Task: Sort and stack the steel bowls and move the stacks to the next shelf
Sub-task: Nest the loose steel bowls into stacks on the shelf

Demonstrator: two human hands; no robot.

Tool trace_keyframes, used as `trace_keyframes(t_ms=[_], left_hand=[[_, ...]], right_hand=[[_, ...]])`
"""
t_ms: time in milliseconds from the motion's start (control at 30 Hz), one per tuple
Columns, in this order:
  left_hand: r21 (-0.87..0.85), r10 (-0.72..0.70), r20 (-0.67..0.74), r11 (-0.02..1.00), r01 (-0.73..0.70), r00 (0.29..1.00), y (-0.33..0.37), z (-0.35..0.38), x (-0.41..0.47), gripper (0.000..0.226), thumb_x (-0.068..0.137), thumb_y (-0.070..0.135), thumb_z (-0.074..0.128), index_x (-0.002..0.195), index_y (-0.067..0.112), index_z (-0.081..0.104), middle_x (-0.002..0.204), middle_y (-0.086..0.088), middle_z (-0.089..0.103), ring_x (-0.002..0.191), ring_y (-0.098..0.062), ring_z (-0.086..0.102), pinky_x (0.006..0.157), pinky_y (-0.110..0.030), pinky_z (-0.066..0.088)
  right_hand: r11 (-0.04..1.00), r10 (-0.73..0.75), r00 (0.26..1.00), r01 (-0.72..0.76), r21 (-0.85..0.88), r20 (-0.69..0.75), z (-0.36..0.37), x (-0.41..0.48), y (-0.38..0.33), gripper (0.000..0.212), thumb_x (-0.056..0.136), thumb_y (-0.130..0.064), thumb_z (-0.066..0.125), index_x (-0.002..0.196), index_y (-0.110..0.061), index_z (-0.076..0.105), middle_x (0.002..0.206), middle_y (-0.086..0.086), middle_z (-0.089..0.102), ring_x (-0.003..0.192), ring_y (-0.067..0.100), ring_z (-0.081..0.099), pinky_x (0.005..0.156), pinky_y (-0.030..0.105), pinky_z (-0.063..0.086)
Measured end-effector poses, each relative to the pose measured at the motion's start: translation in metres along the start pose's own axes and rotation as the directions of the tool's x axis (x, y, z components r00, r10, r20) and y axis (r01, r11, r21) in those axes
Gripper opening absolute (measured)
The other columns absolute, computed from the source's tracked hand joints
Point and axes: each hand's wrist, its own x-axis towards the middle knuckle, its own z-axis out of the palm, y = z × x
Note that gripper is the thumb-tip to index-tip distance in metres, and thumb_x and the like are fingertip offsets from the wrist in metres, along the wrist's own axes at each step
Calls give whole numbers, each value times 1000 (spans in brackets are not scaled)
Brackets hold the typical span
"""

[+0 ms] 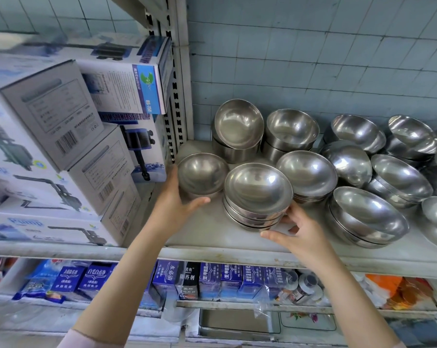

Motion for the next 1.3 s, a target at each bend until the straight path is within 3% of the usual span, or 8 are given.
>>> trace_keyframes(t_ms=[167, 300, 467, 567, 667, 833, 1067, 1300], left_hand=[[-96, -18, -67, 995, 12, 998, -4, -5, -2, 84, 76, 38, 77, 145, 29, 31, 138, 10, 50, 123, -6, 49, 104, -29, 42], [-191, -5, -119, 981, -18, 993, 13, -28, -12, 95, 70, 53, 70, 150, 27, 26, 140, 12, 47, 123, -3, 50, 100, -14, 40], [-181, 178, 42, 969, -168, 983, 46, -37, -22, 97, 70, 66, 68, 150, 32, 27, 149, 8, 44, 136, -4, 42, 114, -32, 33], [-90, 217, 120, 974, -207, 969, 64, -29, -26, 103, 66, 64, 65, 152, 32, 17, 153, 18, 26, 141, 1, 24, 114, -18, 21], [-49, 229, 191, 973, -224, 955, 69, -22, -26, 93, 65, 59, 64, 139, 49, 10, 147, 24, 20, 135, 11, 16, 104, -3, 14], [-66, 169, 266, 985, -157, 949, 60, -14, -26, 102, 67, 56, 65, 151, 34, 13, 143, 20, 27, 139, -1, 21, 114, -22, 19], [-25, 144, 298, 989, -143, 944, 58, -12, -26, 101, 67, 55, 64, 150, 36, 10, 134, 11, 34, 137, -11, 27, 106, -20, 22], [-32, 143, 339, 990, -141, 930, 39, -22, -8, 119, 56, 89, 57, 153, 38, 9, 157, 8, 26, 146, -10, 21, 119, -43, 23]], right_hand=[[1000, 1, 1000, -1, 14, -8, 0, 1, 3, 93, 65, -27, 90, 145, -31, 43, 115, -36, 56, 98, -28, 51, 80, 9, 39], [1000, -21, 1000, 21, -7, -10, 2, 0, 2, 106, 59, -39, 90, 151, -29, 38, 124, -34, 51, 100, -38, 41, 82, 0, 35], [996, -61, 998, 61, -57, 13, 8, 1, -5, 98, 58, -38, 91, 142, -40, 41, 104, -57, 52, 104, -31, 47, 83, -6, 34], [995, -69, 997, 71, -63, 28, 13, 3, -9, 96, 60, -38, 92, 141, -42, 40, 103, -57, 52, 106, -25, 52, 87, -2, 35], [995, -81, 997, 81, -62, 13, 16, 2, -9, 96, 61, -35, 92, 144, -30, 45, 101, -56, 54, 106, -26, 52, 85, -3, 35], [995, -71, 997, 72, -73, 12, 17, 1, -8, 94, 63, -33, 92, 144, -33, 44, 101, -55, 55, 105, -27, 51, 85, -4, 35], [993, -70, 997, 71, -97, 16, 17, 2, -9, 88, 63, -37, 91, 137, -43, 45, 104, -53, 57, 106, -23, 53, 83, -3, 36], [988, -82, 994, 91, -121, 78, 20, 15, -20, 78, 63, -47, 88, 120, -65, 37, 112, -49, 51, 110, -25, 47, 88, -2, 33]])
